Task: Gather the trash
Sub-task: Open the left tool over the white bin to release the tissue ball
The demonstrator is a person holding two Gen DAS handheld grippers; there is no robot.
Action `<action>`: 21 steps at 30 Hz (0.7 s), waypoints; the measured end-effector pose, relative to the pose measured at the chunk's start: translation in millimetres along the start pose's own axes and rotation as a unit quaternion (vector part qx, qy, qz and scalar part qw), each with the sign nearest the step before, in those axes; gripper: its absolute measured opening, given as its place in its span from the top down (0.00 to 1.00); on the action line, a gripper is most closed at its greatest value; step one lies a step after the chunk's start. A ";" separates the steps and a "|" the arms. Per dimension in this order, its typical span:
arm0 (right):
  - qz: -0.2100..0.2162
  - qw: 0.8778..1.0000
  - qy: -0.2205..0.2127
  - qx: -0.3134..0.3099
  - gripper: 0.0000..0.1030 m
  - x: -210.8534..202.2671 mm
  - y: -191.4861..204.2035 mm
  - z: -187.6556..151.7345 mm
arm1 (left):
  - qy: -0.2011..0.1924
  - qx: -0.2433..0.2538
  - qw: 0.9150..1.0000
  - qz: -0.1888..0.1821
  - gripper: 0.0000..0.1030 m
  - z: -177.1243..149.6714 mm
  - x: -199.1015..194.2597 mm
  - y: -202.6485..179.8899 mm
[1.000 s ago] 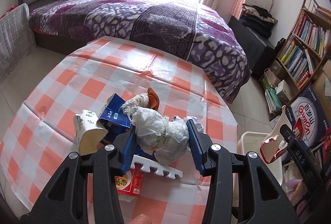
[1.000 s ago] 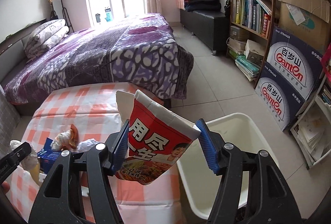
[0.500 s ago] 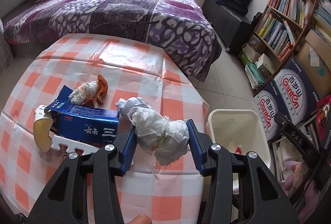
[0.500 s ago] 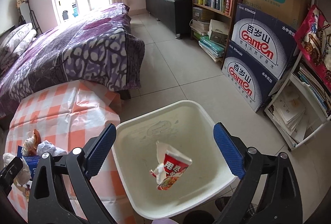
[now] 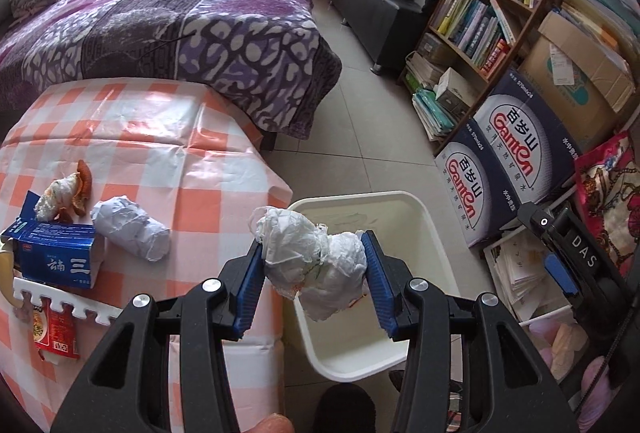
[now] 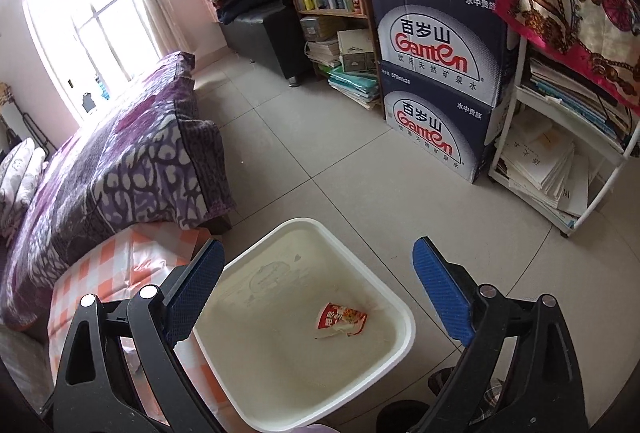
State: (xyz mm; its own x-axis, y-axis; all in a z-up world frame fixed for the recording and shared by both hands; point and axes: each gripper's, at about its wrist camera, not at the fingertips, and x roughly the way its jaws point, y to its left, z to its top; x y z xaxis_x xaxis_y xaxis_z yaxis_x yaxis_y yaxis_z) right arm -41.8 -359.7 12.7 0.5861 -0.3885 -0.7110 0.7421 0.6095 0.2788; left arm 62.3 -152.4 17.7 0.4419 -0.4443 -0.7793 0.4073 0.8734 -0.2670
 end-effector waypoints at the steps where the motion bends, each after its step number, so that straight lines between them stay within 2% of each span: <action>1: -0.001 1.000 0.000 0.014 0.12 0.3 -6.2 2.4 | 0.003 0.002 1.000 -0.007 0.54 0.7 2.5 -7.1; 7: -0.006 0.998 -0.001 0.070 0.12 0.7 -33.9 11.6 | 0.015 0.021 0.999 -0.035 0.52 8.2 16.6 -45.7; 8: -0.006 0.997 -0.002 0.077 0.12 0.5 -37.0 12.6 | 0.017 0.022 0.999 -0.040 0.49 9.9 18.6 -50.2; 10: -0.006 0.996 -0.003 0.087 0.12 0.9 -41.2 14.4 | 0.016 0.020 0.998 -0.050 0.30 13.4 19.7 -56.2; 11: -0.006 0.996 -0.004 0.090 0.12 0.2 -43.3 14.3 | 0.014 0.019 0.998 -0.052 0.30 14.5 19.2 -57.8; 16: -0.002 0.996 -0.002 0.090 0.11 0.4 -41.7 12.7 | 0.007 0.026 0.999 -0.041 0.26 17.0 14.2 -57.5; 21: 0.003 0.997 -0.002 0.078 0.10 0.8 -29.0 8.4 | 0.003 0.024 1.000 -0.020 0.24 13.7 7.0 -38.3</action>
State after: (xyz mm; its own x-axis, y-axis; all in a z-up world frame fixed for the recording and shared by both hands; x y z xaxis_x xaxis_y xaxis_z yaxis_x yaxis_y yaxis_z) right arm -60.1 -383.4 9.5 0.5916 -0.3890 -0.7062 0.7801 0.4975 0.3794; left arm 60.7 -191.7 30.2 0.4202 -0.4775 -0.7716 0.4625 0.8443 -0.2705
